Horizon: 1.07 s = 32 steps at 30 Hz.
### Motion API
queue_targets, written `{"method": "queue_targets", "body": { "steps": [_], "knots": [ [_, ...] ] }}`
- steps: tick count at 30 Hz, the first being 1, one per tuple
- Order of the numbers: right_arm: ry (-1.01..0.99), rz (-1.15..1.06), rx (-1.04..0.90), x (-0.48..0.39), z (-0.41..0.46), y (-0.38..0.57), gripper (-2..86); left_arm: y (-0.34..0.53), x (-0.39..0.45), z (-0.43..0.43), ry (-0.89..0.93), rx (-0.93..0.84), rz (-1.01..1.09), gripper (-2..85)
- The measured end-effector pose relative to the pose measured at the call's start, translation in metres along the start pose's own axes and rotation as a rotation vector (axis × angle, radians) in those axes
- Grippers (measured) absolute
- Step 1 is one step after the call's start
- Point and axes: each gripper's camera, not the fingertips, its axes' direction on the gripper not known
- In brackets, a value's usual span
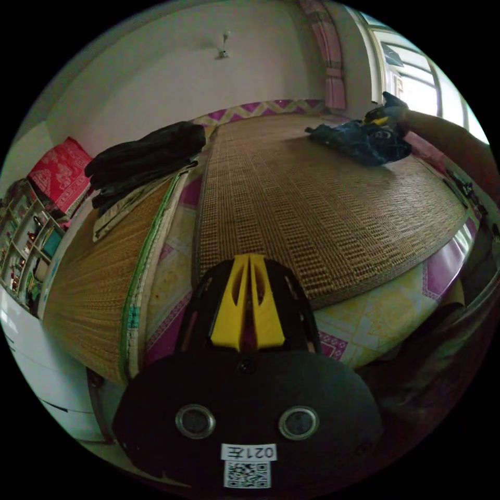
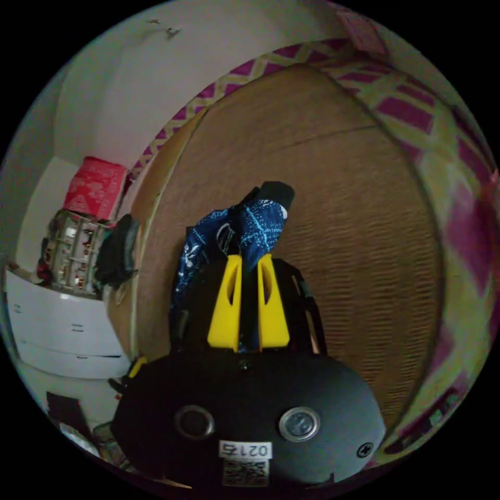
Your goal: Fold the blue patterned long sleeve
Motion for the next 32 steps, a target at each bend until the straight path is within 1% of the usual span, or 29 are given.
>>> {"method": "queue_targets", "body": {
  "steps": [2,5,7,12,16,18,20,21,23,24,26,27,29,30,32],
  "knots": [
    [0.155,0.0,0.029,0.026,-0.021,-0.027,5.2,0.003,0.002,0.001,0.006,-0.001,-0.009,-1.0],
    [0.308,0.013,0.072,0.05,-0.039,-0.051,5.4,0.007,0.003,0.001,0.013,-0.002,-0.021,-1.0],
    [0.369,0.025,0.098,0.061,-0.04,-0.059,5.6,0.009,0.005,0.001,0.007,-0.002,-0.02,-1.0],
    [0.55,0.044,0.131,0.077,-0.004,-0.058,10.2,0.015,0.014,0.0,-0.046,0.005,0.017,-1.0],
    [0.696,0.039,0.266,0.061,0.031,-0.023,12.5,0.019,0.012,-0.002,-0.035,0.005,0.008,-1.0],
    [0.707,-0.048,0.267,0.038,0.055,-0.007,12.5,0.021,0.01,-0.003,-0.029,0.006,0.005,-1.0],
    [0.652,-0.23,0.268,-0.013,0.093,0.021,12.1,0.023,0.008,-0.005,-0.027,0.007,0.003,-1.0],
    [0.63,-0.281,0.273,-0.028,0.102,0.03,12.0,0.023,0.008,-0.005,-0.026,0.007,0.003,-1.0],
    [0.534,-0.473,0.281,-0.096,0.145,0.069,12.1,0.025,0.005,-0.007,-0.019,0.009,-0.003,-1.0],
    [0.512,-0.522,0.28,-0.114,0.157,0.079,12.4,0.025,0.004,-0.007,-0.016,0.009,-0.005,-1.0],
    [0.457,-0.707,0.264,-0.19,0.21,0.119,13.0,0.027,-0.002,-0.009,0.002,0.009,-0.019,-1.0],
    [0.441,-0.757,0.259,-0.21,0.225,0.129,13.1,0.027,-0.004,-0.01,0.009,0.009,-0.025,-1.0],
    [0.359,-0.96,0.217,-0.287,0.288,0.169,12.6,0.028,-0.011,-0.011,0.04,0.011,-0.05,-1.0],
    [0.346,-1.006,0.203,-0.306,0.305,0.178,12.4,0.029,-0.013,-0.012,0.047,0.011,-0.055,-1.0],
    [0.299,-1.184,0.167,-0.375,0.369,0.215,12.4,0.03,-0.019,-0.014,0.062,0.013,-0.067,-1.0]
  ]
}}
